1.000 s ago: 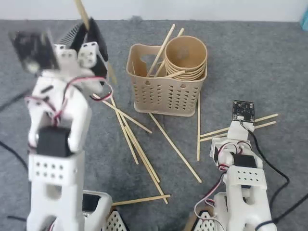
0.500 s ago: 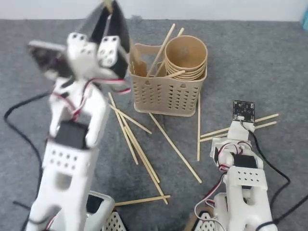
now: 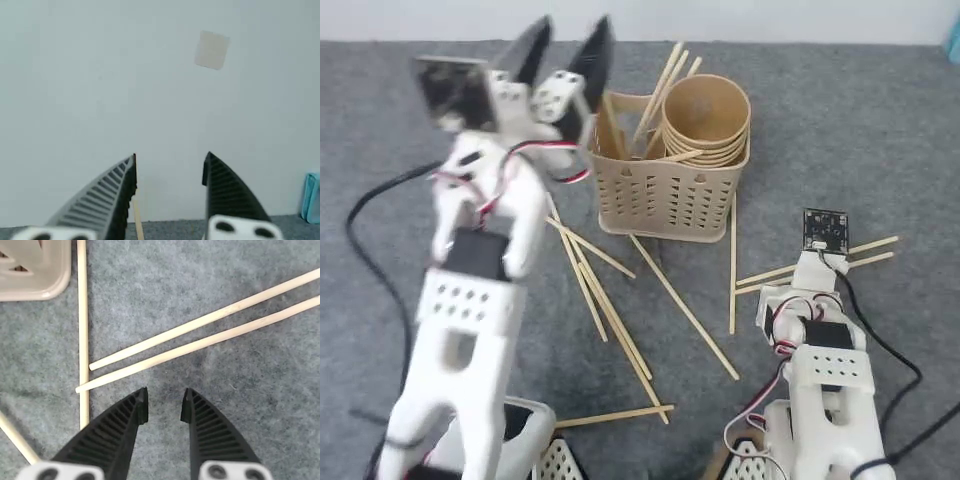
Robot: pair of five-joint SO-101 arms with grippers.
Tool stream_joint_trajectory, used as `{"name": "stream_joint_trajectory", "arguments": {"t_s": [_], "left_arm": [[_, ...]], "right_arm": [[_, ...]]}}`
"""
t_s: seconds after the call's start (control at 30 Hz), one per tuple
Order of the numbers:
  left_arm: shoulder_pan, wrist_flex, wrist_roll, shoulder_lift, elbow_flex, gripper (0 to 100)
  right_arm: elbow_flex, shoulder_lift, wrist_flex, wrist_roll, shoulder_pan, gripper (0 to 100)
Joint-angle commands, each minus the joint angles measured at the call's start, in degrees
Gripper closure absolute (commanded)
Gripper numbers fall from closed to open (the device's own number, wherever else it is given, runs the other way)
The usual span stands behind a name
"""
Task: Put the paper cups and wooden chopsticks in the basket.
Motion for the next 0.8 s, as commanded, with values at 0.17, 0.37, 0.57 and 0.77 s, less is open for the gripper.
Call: {"name": "stream_joint_trajectory", "arguments": {"t_s": [0.17, 0.37, 0.57, 0.77], "left_arm": [[-13.0, 33.8, 0.4, -19.2, 2.2, 81], [-21.5, 32.5, 5.0, -20.0, 18.4, 81], [-25.0, 19.5, 9.2, -20.0, 37.6, 81], [-25.1, 9.9, 10.4, -20.0, 48.2, 80]], "right_arm": [[-0.8, -0.3, -1.2, 0.6, 0.0, 88.0], [-0.6, -0.7, -0.6, 0.3, 1.1, 88.0], [-1.1, -0.8, -0.6, -7.7, 3.2, 88.0], [-4.3, -0.8, 0.9, -13.6, 6.7, 87.6]]}}
